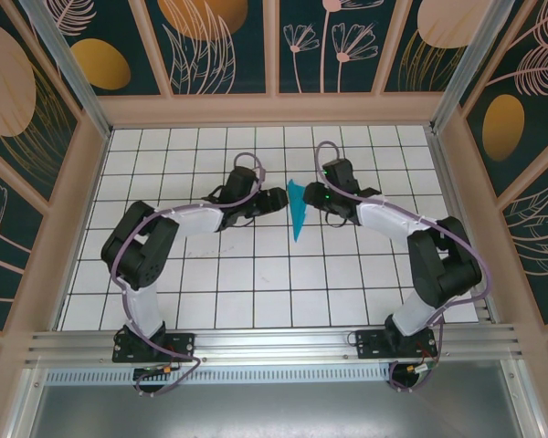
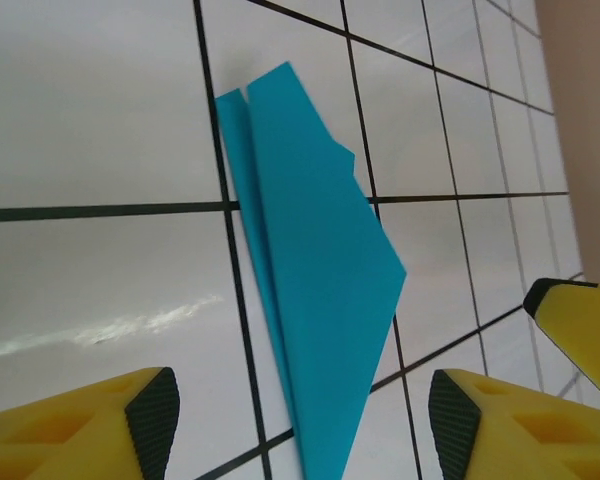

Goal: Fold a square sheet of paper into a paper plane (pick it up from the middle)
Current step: Move the paper plane to the top-center of the table.

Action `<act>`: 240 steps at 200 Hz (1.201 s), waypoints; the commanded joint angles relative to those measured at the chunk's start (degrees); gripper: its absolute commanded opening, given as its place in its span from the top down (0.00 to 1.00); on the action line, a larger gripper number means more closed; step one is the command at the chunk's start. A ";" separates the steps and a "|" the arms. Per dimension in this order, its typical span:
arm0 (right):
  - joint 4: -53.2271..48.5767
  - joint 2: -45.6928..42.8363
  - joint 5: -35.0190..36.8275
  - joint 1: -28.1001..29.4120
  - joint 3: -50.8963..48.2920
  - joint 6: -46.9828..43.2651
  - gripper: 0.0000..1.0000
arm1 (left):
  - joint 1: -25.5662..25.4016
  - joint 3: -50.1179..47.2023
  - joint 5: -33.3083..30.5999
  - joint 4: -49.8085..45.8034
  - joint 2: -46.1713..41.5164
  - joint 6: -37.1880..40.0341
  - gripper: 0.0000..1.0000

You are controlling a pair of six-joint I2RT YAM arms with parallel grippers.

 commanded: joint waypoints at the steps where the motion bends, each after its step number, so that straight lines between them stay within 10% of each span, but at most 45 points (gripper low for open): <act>1: 0.53 -2.55 2.72 -2.95 -3.27 5.95 0.50 | -2.83 5.60 -9.31 -8.08 2.77 3.15 0.31; 81: 4.21 -5.02 -0.68 -9.93 -10.61 9.55 0.42 | -9.64 25.38 -24.31 -27.77 15.48 7.07 0.35; 172: 8.55 -4.32 -7.03 -10.30 -11.29 8.18 0.43 | -9.73 21.76 -28.36 -24.72 10.83 4.35 0.85; 240: 21.06 -1.75 -26.90 -10.34 -12.08 5.21 0.47 | -5.06 7.73 -13.06 -7.67 0.15 5.92 0.99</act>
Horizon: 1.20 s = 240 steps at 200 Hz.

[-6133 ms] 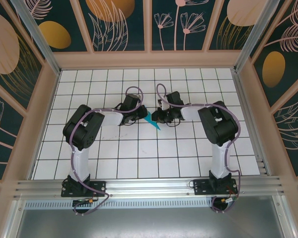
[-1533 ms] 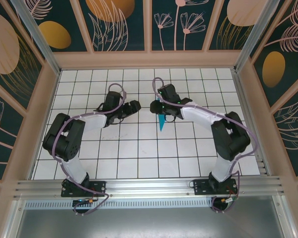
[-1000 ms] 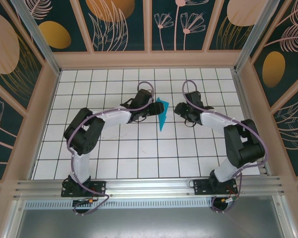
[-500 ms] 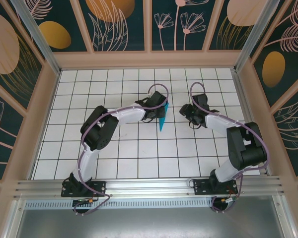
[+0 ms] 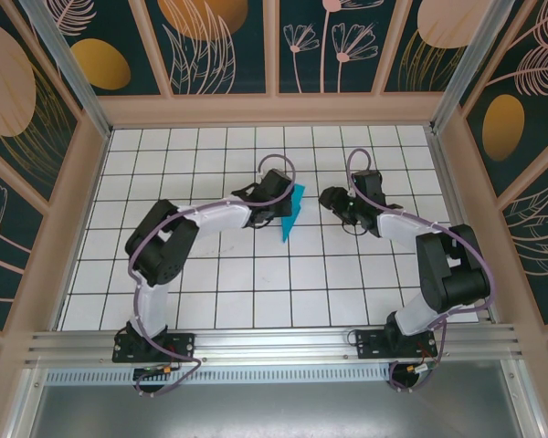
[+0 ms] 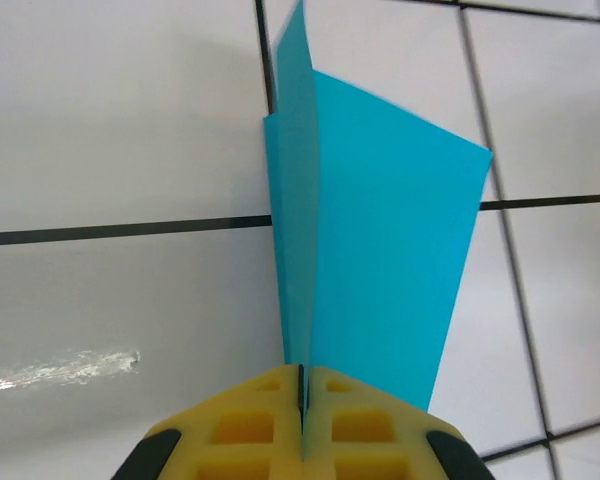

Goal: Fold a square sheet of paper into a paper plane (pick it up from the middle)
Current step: Move the paper plane to the top-center of the table.

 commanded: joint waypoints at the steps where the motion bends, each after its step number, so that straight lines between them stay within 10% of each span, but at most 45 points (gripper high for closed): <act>1: 6.79 1.41 -9.57 -0.49 -0.41 -1.62 0.47 | 2.82 -4.48 8.96 9.67 -5.04 0.73 0.99; 68: 13.42 3.95 -19.21 -0.81 -0.33 0.79 0.48 | 8.51 -12.06 24.40 21.00 -8.48 -2.69 1.00; 240: 15.97 6.30 -20.17 0.79 1.43 1.24 0.50 | 8.60 -10.63 23.32 19.33 -6.48 -2.39 1.00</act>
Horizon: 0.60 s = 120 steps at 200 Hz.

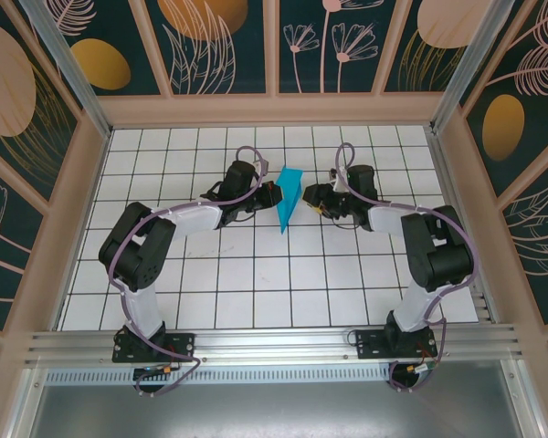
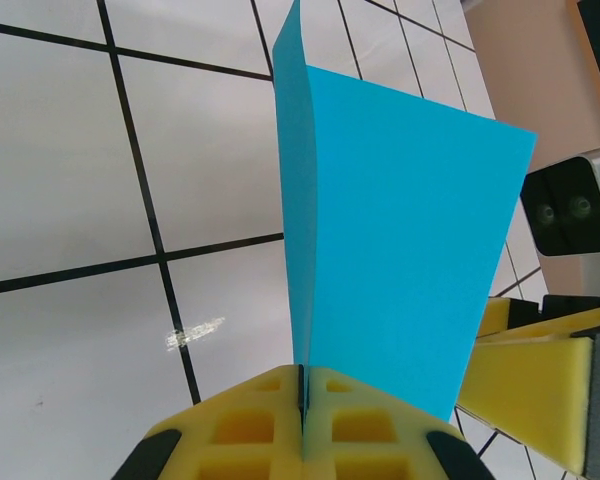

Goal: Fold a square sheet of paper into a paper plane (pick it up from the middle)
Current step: Move the paper plane to the top-center of the table.

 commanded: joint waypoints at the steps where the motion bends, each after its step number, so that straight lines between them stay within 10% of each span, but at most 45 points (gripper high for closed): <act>1: 3.77 -2.89 0.63 0.26 -1.61 0.80 0.50 | -0.07 1.16 -1.65 -0.92 0.20 -0.09 1.00; 120: 2.96 1.97 -1.76 0.83 1.94 0.67 0.56 | -0.07 1.07 3.82 1.24 1.12 0.36 1.00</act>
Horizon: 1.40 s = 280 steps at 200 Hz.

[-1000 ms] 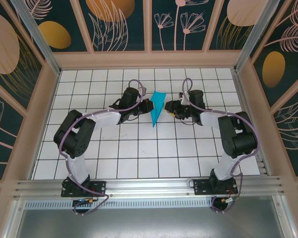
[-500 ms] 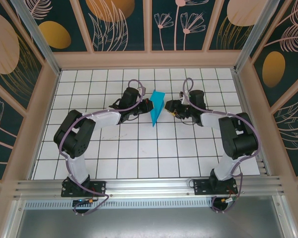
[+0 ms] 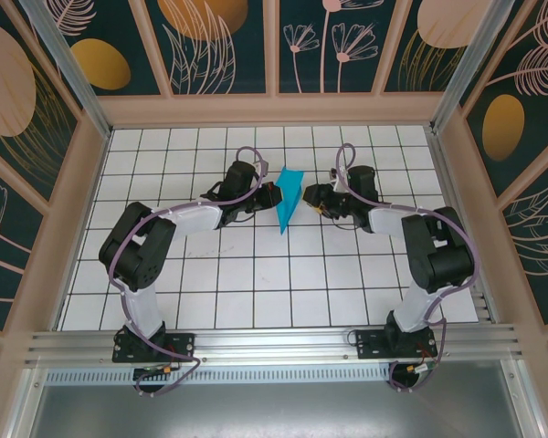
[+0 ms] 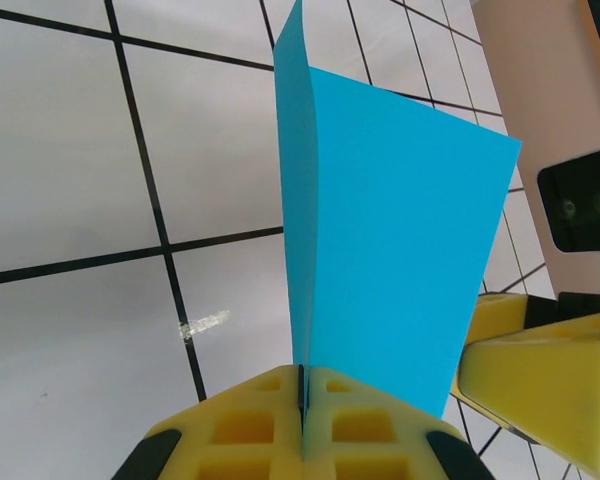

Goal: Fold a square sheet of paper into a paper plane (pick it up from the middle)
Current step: Move the paper plane to the top-center of the table.

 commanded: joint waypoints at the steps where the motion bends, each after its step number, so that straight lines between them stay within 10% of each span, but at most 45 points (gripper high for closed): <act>1: 1.04 2.03 -1.41 0.69 2.62 0.23 0.56 | 0.00 1.05 3.28 1.94 1.03 0.32 1.00; 70: -4.45 3.14 5.23 0.72 4.33 -1.14 0.97 | 0.06 -1.81 -0.53 4.85 2.43 -4.55 1.00; 148: -9.33 2.91 10.65 1.56 3.14 -3.96 0.98 | 0.07 -5.72 -1.86 12.60 5.80 -12.79 1.00; 280: -23.43 10.28 8.09 2.60 13.81 -20.45 0.98 | 1.03 -2.57 1.46 5.67 8.92 -7.77 0.71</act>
